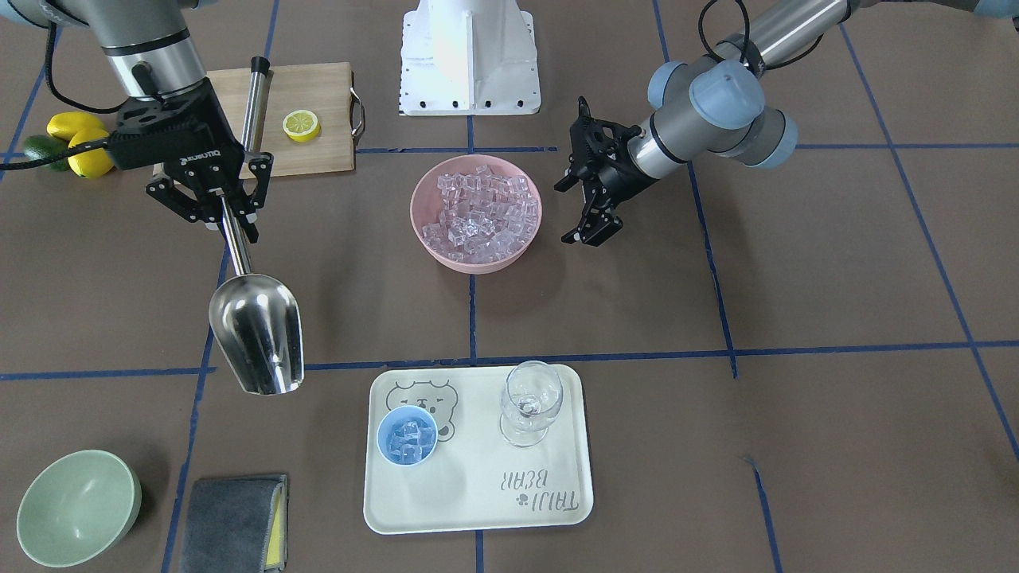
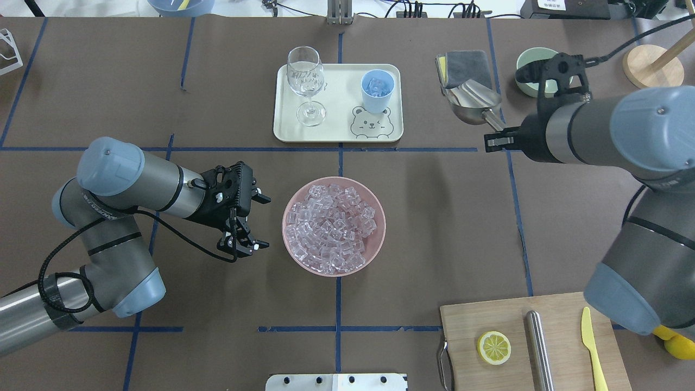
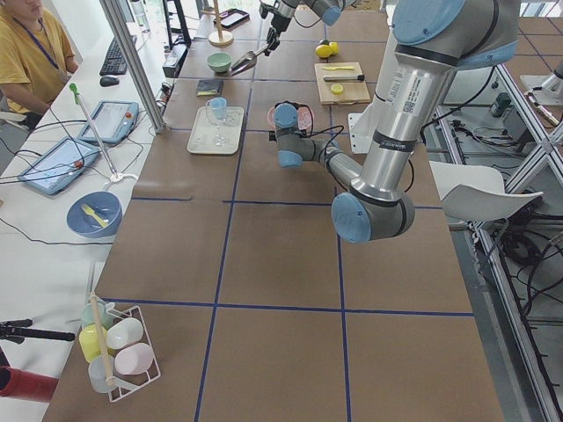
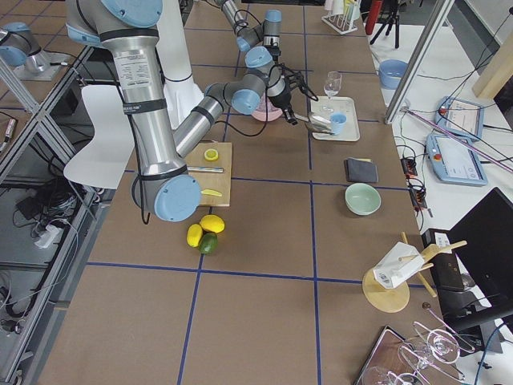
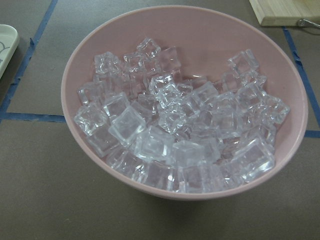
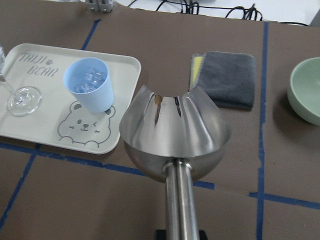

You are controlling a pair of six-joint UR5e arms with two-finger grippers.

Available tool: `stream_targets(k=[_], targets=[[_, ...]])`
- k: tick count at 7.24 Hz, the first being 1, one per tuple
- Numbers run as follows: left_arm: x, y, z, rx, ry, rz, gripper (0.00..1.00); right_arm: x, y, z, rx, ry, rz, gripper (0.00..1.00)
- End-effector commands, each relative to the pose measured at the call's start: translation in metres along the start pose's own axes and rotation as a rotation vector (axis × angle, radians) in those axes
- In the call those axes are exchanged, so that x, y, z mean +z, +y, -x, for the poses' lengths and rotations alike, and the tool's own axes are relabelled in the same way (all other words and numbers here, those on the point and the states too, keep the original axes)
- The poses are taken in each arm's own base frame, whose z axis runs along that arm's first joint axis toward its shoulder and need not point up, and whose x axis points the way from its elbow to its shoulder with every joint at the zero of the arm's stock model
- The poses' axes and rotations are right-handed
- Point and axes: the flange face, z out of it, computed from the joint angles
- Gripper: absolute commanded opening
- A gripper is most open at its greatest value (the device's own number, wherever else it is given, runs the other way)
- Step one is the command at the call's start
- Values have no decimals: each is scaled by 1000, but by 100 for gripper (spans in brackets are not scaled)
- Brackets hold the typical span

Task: Put ice in cup with scoop
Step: 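Carry the empty scoop back toward its spot with the right gripper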

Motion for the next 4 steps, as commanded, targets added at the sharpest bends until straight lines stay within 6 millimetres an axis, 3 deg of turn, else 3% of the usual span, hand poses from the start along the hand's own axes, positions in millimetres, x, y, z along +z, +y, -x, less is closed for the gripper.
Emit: stream_targets(k=[1,2,4], targets=[[-1,0,1,0,-2,0,100,3,43,-81,47,39,-112,0],[-1,0,1,0,-2,-1,100,0,62,-110,69,59,-131,0],[-1,-1,1,0,0,-2,100,8,123,-143,64,54,-190,0]])
